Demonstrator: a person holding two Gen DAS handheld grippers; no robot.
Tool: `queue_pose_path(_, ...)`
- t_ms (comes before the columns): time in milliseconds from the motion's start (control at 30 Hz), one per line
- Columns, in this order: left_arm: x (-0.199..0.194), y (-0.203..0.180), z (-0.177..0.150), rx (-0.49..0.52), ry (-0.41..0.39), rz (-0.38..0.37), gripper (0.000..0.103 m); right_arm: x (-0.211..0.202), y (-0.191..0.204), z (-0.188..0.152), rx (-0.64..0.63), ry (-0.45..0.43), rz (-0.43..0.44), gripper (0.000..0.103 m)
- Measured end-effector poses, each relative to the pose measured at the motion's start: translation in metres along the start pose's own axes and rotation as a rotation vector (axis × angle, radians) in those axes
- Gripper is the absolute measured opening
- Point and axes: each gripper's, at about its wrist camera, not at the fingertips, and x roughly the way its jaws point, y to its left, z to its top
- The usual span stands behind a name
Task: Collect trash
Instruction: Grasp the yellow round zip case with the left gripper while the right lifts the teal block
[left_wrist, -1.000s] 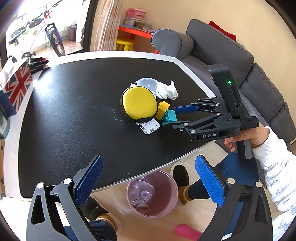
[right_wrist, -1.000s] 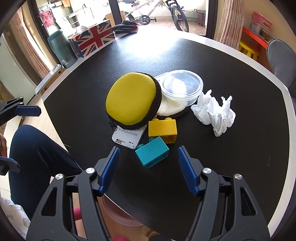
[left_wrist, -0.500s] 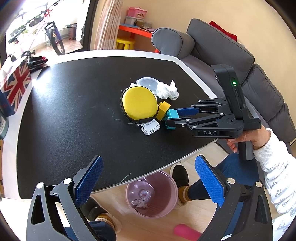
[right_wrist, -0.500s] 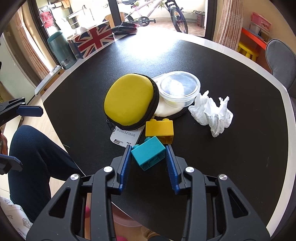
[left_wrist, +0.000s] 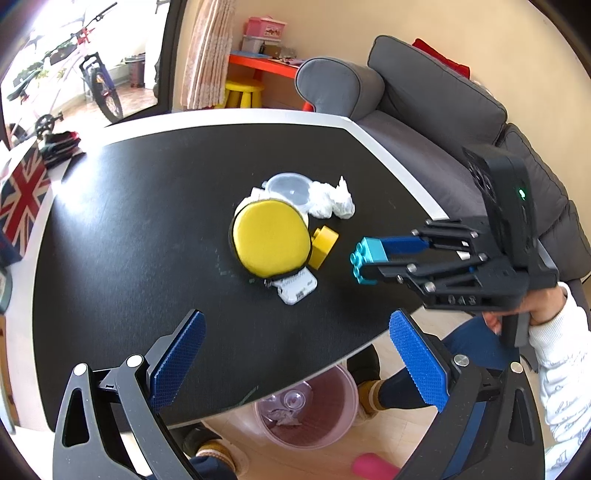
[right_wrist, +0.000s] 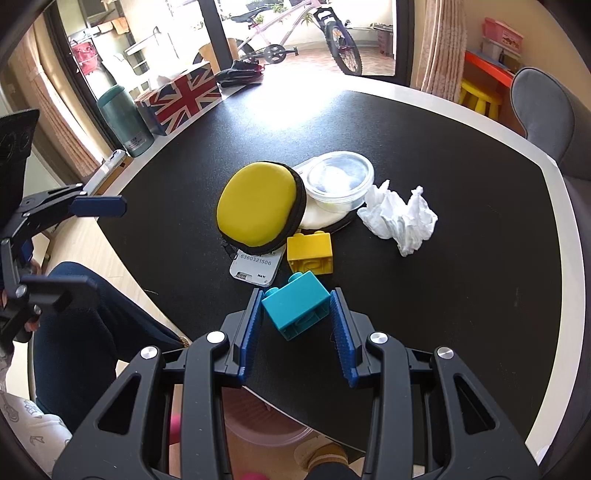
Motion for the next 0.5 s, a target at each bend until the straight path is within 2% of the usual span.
queue_pose_path(500,0.045,-0.002,0.047,-0.028,0.070,0.079,0.096,-0.014,-0.013,-0.016,0.048,-0.018,0.002,0.037)
